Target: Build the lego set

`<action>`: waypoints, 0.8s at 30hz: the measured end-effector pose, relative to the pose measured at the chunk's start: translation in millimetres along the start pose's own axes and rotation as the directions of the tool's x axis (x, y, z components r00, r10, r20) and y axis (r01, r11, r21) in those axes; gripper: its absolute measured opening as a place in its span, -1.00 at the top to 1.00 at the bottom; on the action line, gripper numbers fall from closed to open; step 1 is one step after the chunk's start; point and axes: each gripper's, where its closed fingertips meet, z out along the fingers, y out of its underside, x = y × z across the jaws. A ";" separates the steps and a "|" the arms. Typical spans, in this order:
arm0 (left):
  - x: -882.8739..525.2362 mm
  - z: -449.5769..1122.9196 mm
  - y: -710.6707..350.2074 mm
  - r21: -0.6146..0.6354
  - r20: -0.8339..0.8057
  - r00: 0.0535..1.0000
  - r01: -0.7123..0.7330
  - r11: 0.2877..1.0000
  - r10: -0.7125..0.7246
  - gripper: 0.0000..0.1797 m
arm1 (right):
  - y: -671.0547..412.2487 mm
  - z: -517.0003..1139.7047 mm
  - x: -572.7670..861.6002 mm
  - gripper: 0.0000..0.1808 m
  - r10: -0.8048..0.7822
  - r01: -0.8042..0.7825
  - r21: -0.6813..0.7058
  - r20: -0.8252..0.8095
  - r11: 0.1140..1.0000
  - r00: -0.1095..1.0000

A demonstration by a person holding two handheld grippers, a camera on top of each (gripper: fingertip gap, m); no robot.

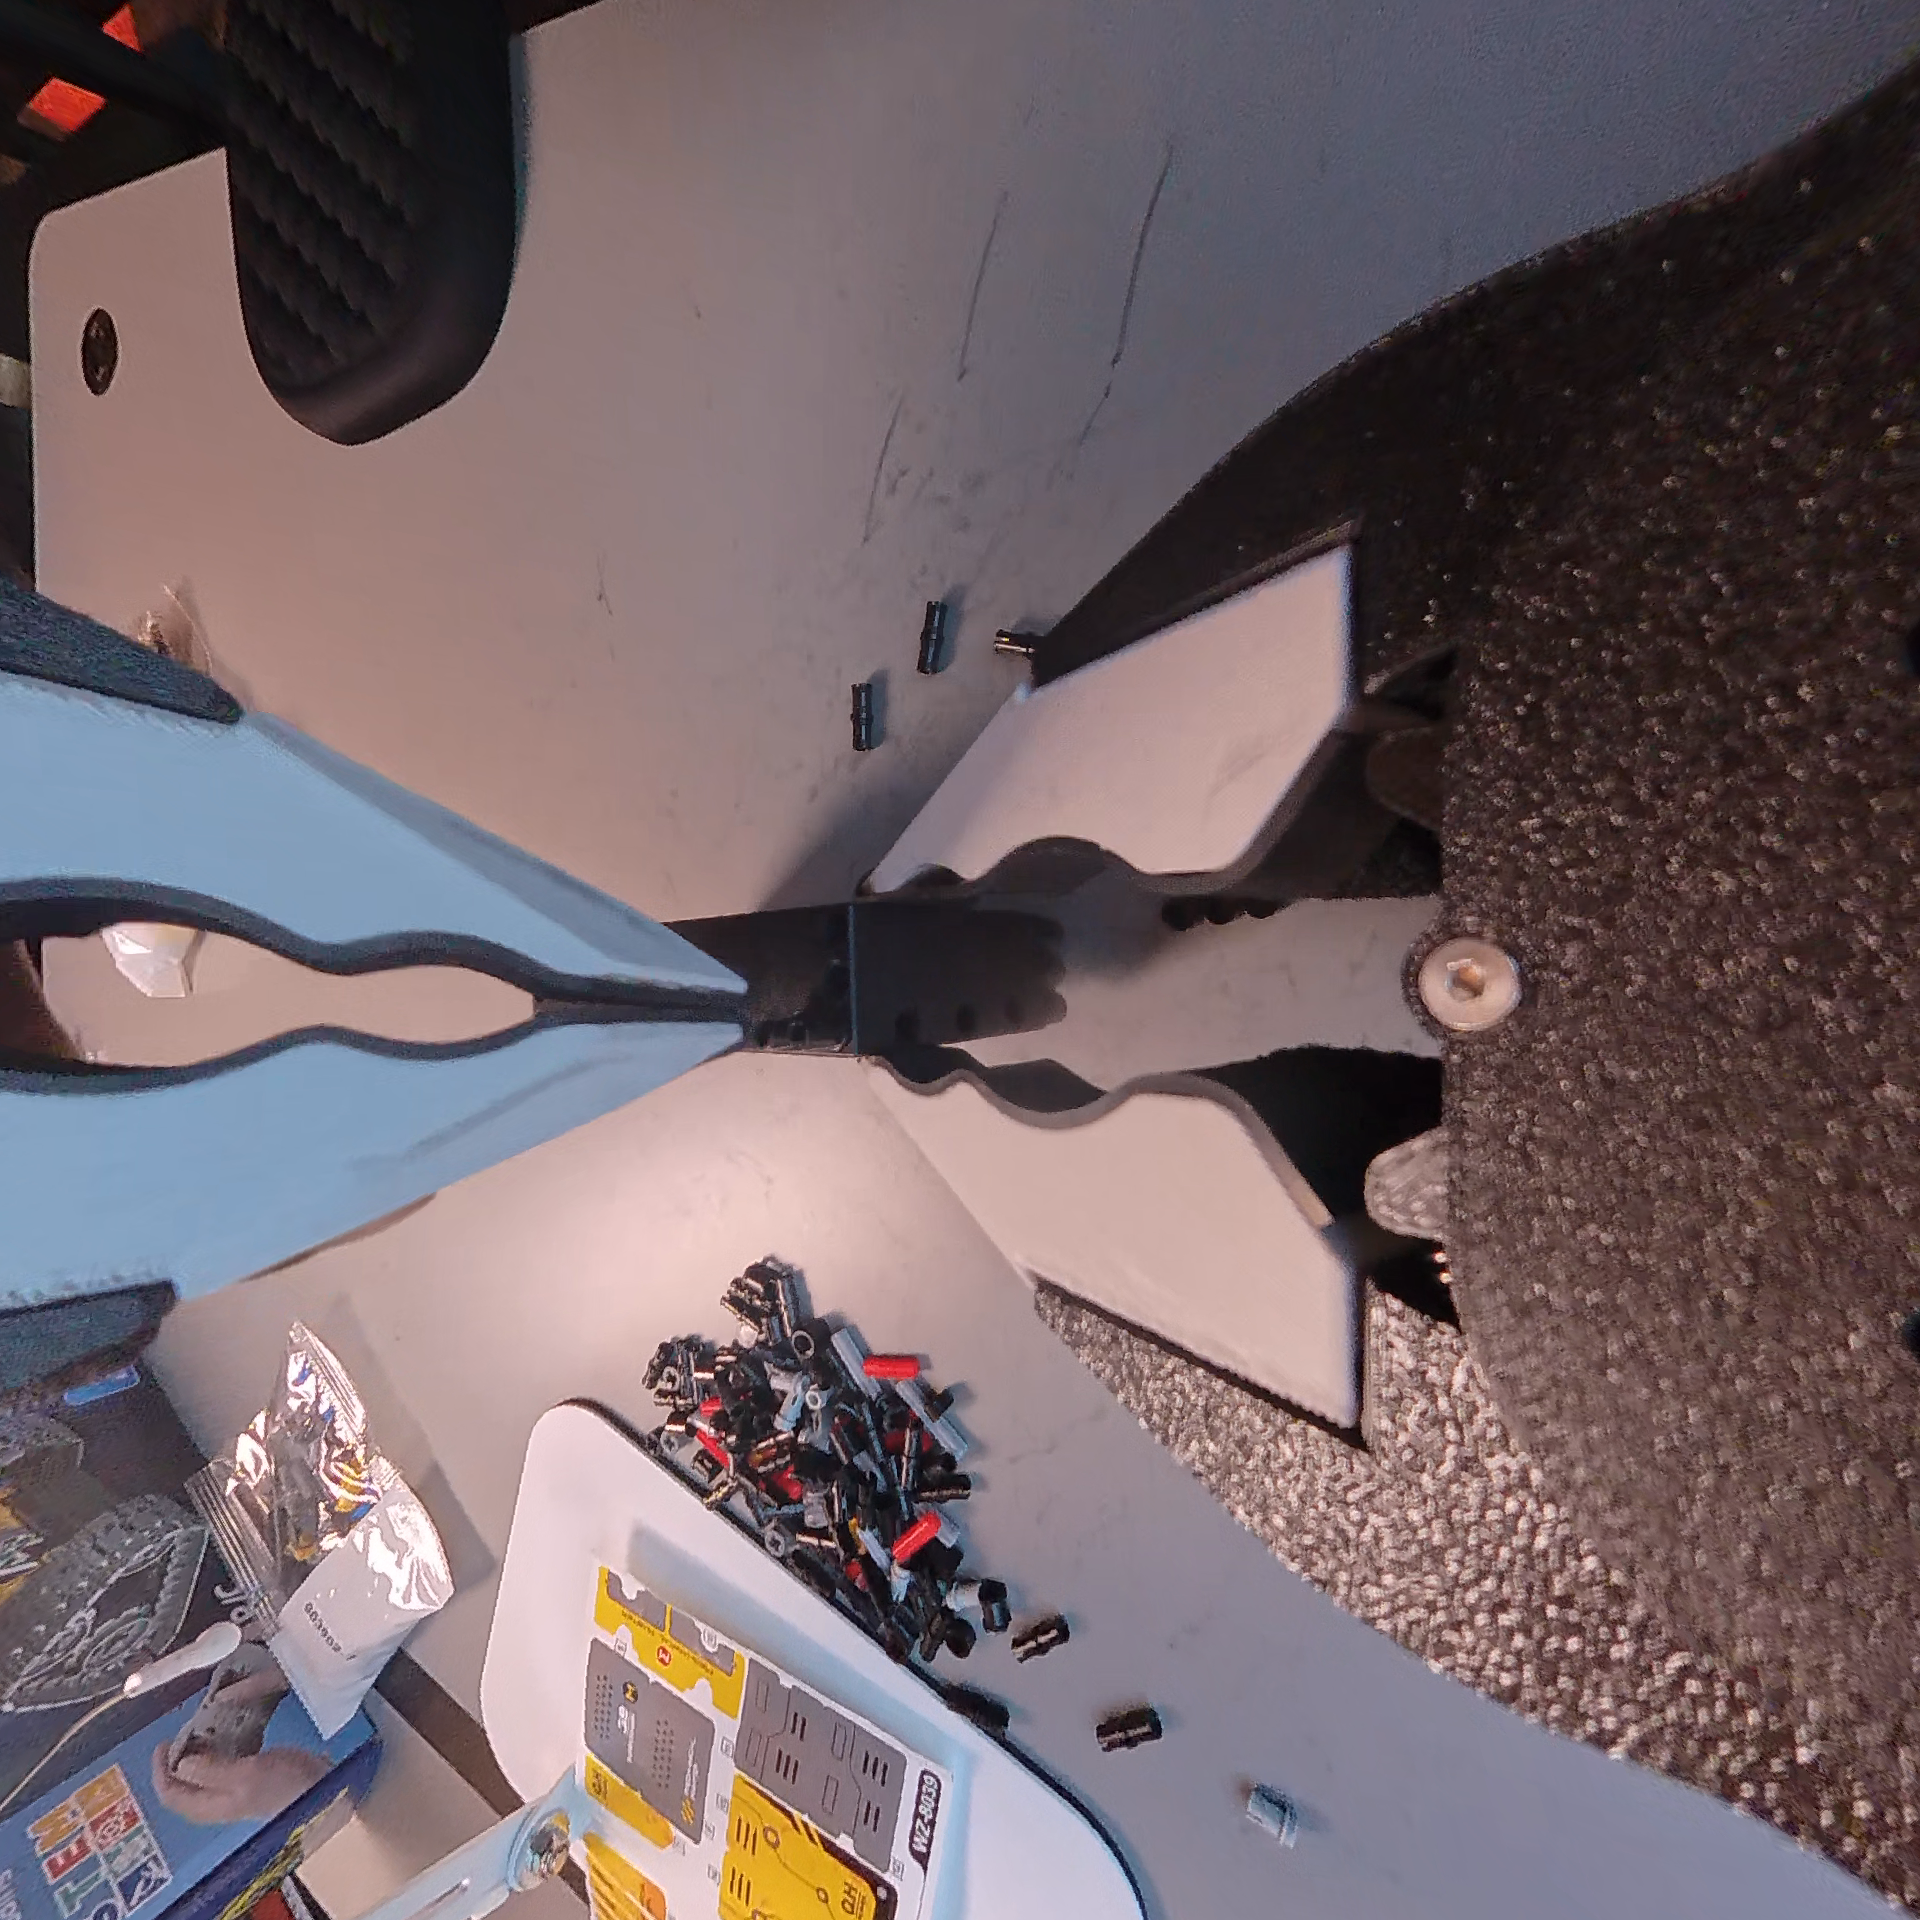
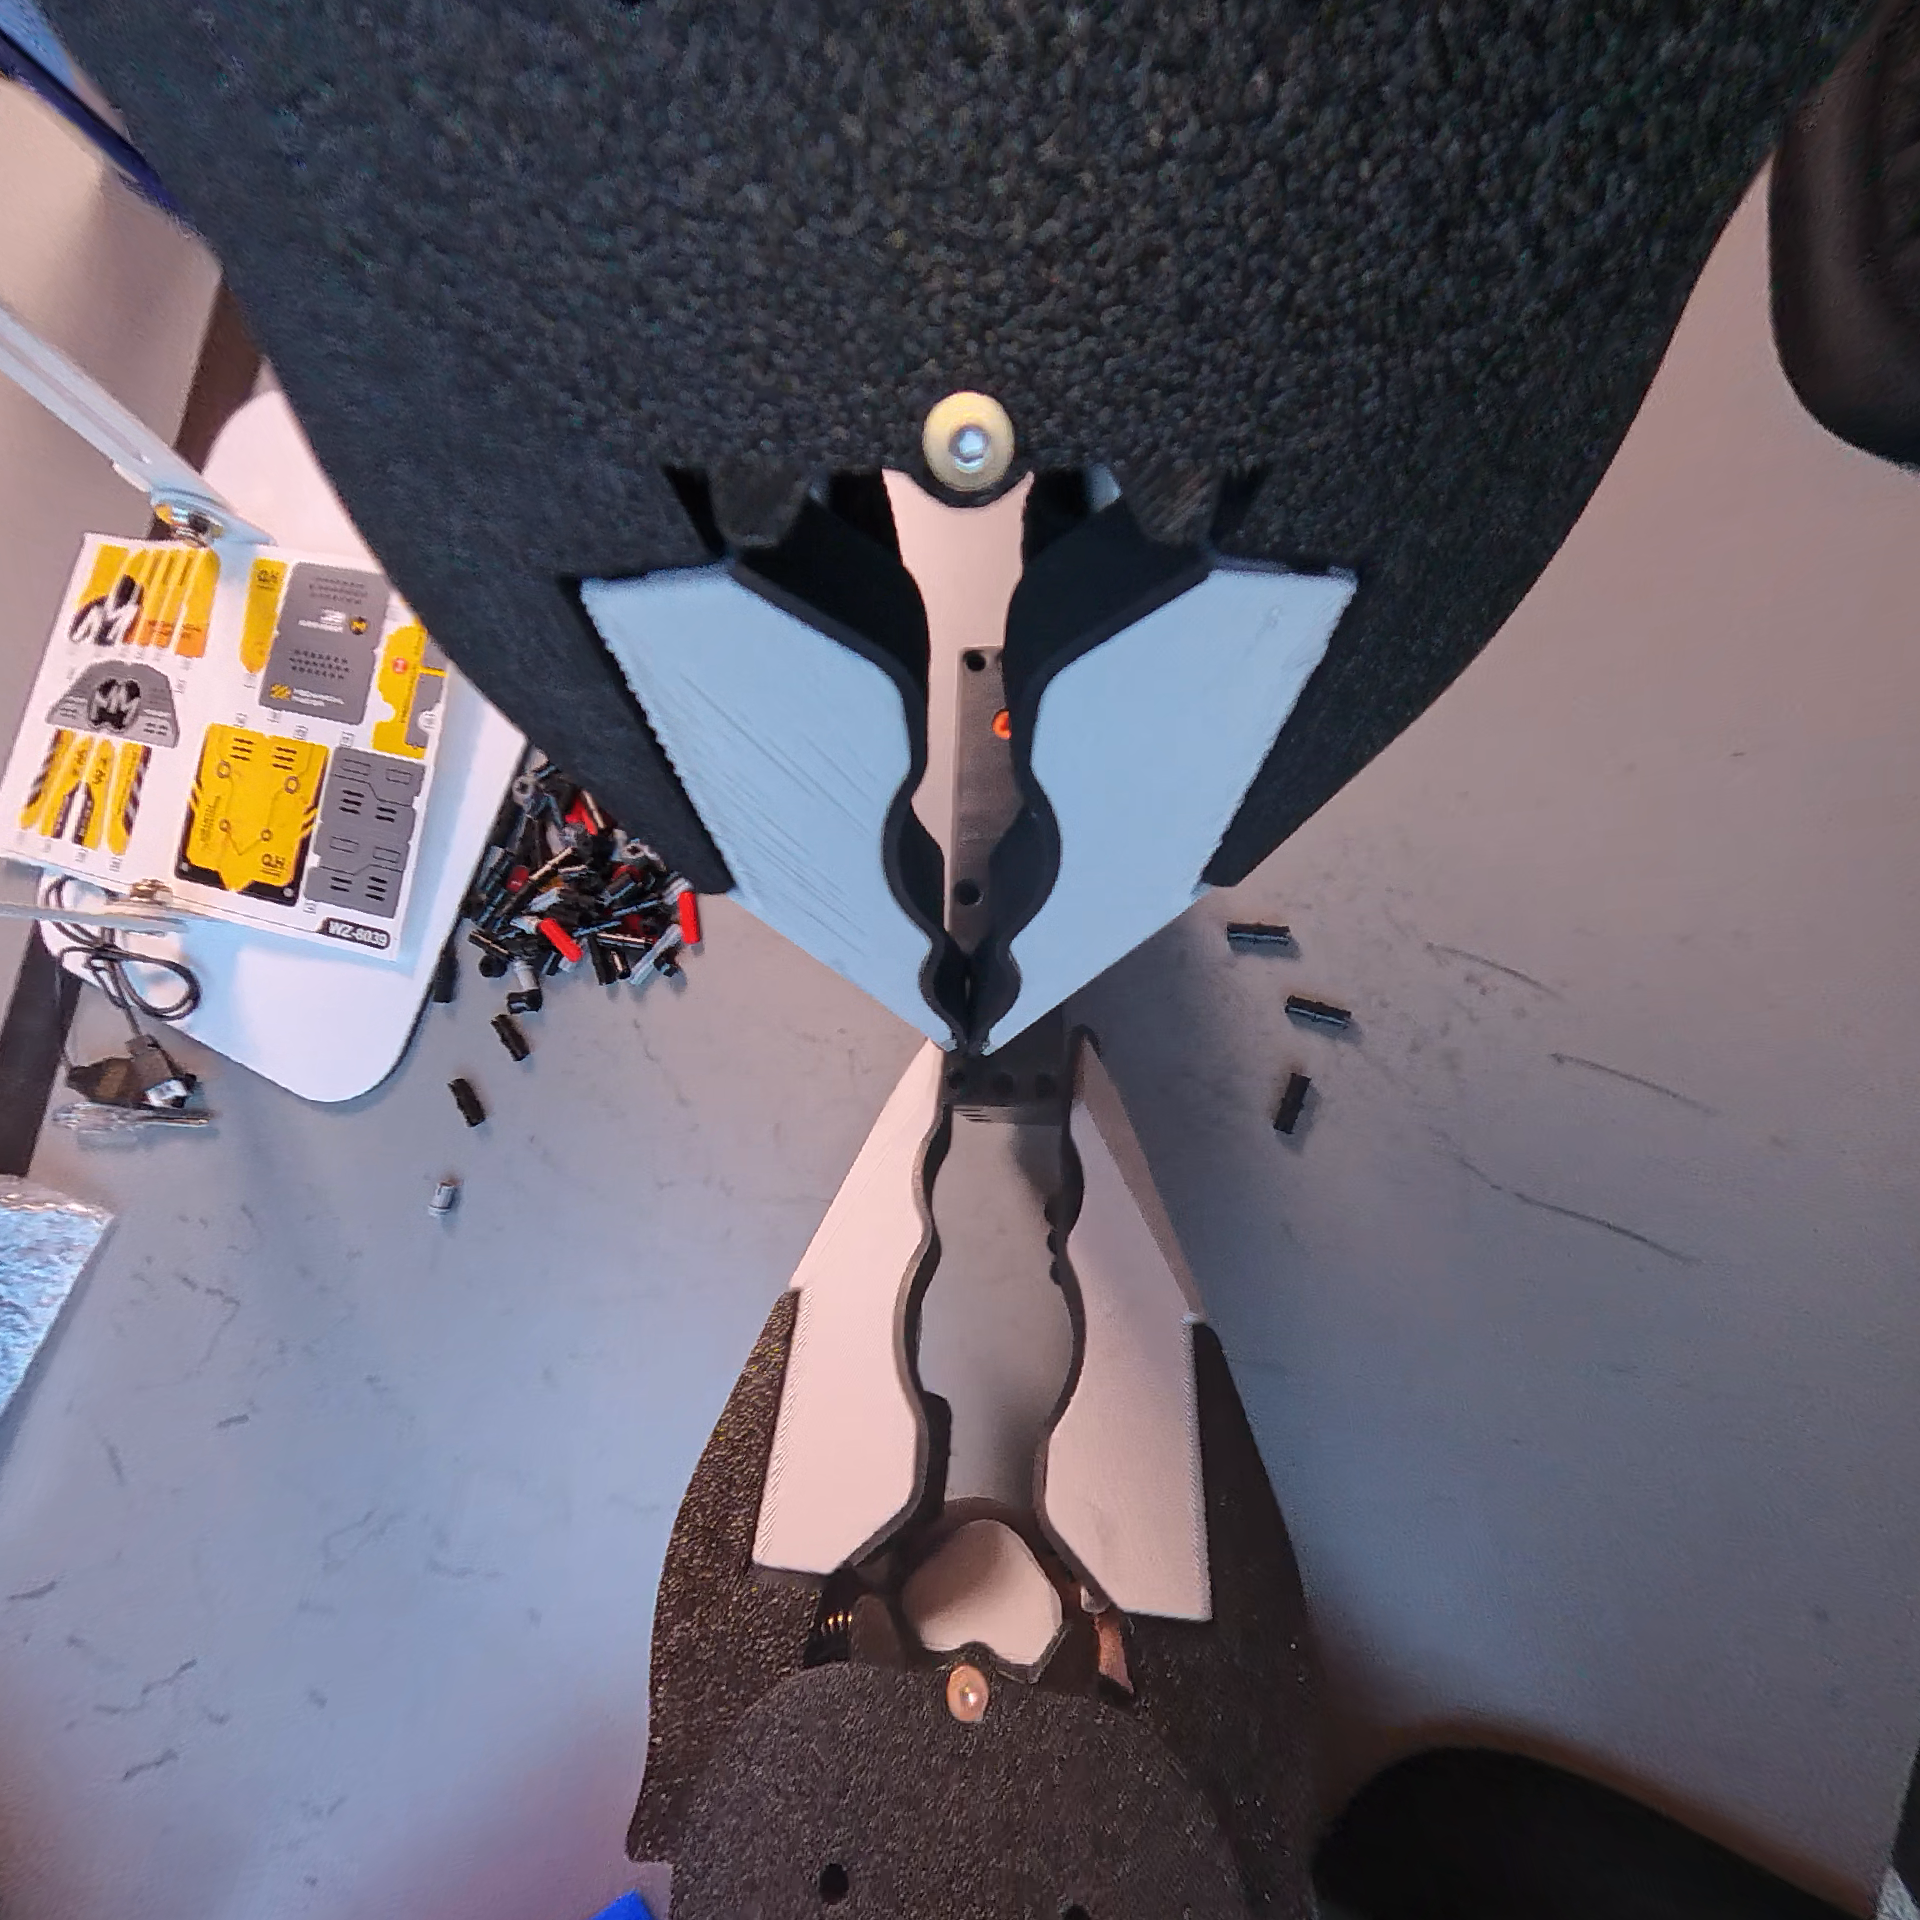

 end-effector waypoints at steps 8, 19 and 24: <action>-1.2 -1.0 -0.1 0.010 0.004 1.000 0.005 1.000 -0.005 0.59 | 8.5 -30.3 -20.7 0.93 0.176 -0.162 0.177 -0.066 0.971 0.982; -10.0 -15.2 -9.8 0.073 0.014 1.000 0.025 0.997 -0.026 0.42 | 45.7 -0.8 -72.7 0.83 0.339 -0.323 0.220 -0.036 0.920 0.940; -25.9 -46.1 -41.3 0.279 0.064 0.997 0.015 0.960 -0.034 0.39 | 51.0 24.9 -81.6 0.74 0.362 -0.350 0.185 -0.037 0.918 0.931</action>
